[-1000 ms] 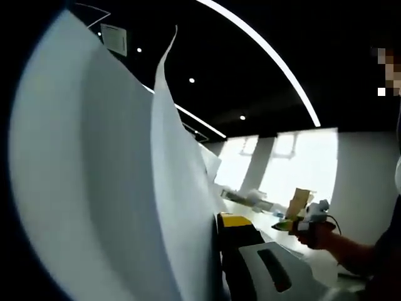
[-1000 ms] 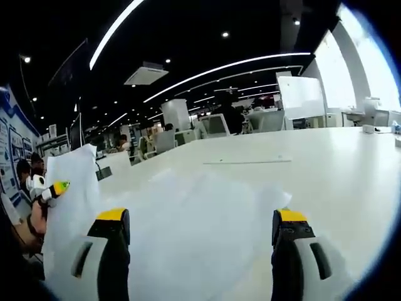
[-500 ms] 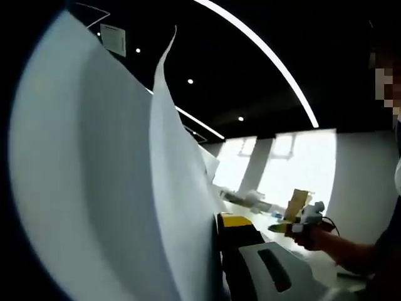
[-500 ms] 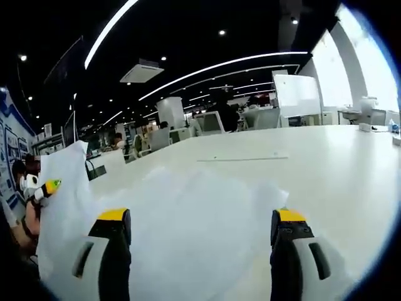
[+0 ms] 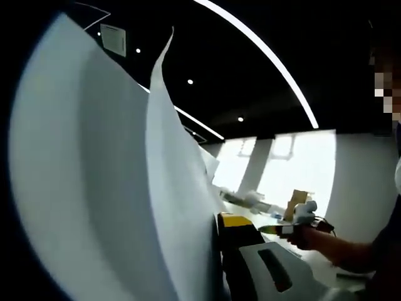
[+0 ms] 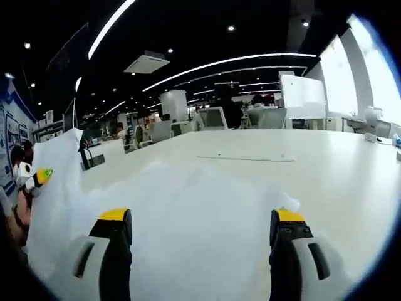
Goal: Organize the stack of printing papers by aligning and flattening the scattered papers on the table
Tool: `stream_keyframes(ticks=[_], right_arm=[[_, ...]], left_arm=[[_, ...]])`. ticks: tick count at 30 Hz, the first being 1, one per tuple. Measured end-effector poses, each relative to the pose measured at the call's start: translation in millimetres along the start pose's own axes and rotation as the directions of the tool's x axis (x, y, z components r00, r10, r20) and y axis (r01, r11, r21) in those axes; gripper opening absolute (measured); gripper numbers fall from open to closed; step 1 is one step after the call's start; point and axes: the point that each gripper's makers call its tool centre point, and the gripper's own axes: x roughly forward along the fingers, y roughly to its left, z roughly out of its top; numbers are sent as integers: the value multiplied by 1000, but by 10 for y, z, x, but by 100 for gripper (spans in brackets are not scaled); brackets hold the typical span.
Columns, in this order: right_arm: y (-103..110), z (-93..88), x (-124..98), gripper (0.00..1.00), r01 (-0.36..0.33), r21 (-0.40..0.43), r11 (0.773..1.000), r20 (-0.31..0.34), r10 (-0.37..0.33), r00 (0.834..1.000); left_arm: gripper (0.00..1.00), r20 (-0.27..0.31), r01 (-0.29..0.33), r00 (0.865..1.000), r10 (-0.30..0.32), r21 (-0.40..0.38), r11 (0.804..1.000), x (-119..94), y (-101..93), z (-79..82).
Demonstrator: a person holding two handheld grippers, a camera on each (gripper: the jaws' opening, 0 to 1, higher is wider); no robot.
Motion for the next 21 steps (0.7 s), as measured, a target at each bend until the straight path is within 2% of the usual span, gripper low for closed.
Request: stream_keyframes(ticks=[7,15,21], right_arm=[[-231,12,22,86,56,18,998,0,-56,998],[-433,-119,107,86,98,18,995,-45,-97,994],[-611,-105,174,86,141,46,989,-55,-139,989]], left_arm=[[8,2,1,1000,-1,-2,1000,-1,2,4],[8,5,2,1000,-2,-5,1000,-2,8,12],[8,5,2,1000,-2,-5,1000,-4,12,14]])
